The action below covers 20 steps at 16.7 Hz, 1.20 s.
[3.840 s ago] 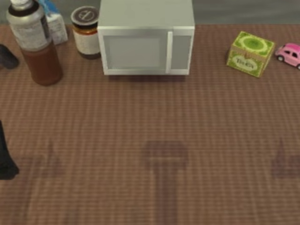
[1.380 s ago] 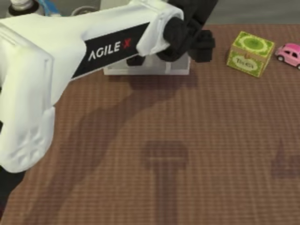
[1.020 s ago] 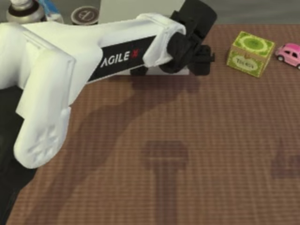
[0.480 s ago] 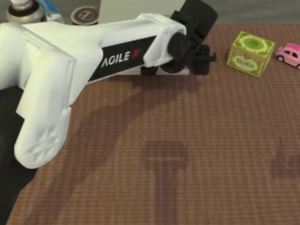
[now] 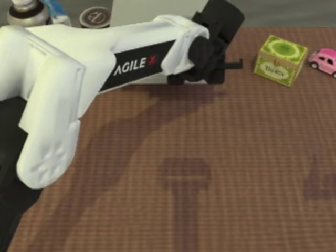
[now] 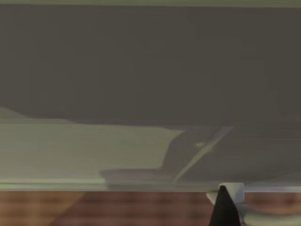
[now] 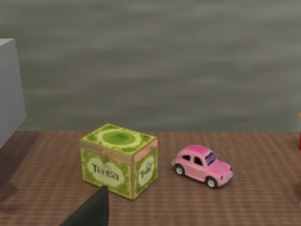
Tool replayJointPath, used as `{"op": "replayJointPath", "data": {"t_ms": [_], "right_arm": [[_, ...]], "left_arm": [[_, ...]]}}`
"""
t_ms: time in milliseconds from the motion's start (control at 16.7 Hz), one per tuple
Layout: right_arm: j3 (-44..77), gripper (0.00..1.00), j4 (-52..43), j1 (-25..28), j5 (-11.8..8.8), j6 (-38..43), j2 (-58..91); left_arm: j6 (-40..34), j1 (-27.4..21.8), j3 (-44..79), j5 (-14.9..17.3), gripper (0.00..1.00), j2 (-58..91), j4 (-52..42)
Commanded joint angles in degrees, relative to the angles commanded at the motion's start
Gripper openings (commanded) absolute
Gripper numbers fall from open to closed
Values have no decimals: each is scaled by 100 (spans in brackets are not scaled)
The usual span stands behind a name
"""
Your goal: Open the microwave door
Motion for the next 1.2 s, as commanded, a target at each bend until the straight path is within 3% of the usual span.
{"op": "replayJointPath", "data": {"t_ms": [300,360,720,1200], "right_arm": [[0,100,0,0,0,0,0],[0,100,0,0,0,0,0],[0,100,0,0,0,0,0],[0,100,0,0,0,0,0]], "left_arm": [[0,0,0,0,0,0,0],[-11,-219,-306,62,0,-144,-43],[-176,-200,-914,-119,0,-528,304],[-182,-199,-928,-121,0,-539,316]]}}
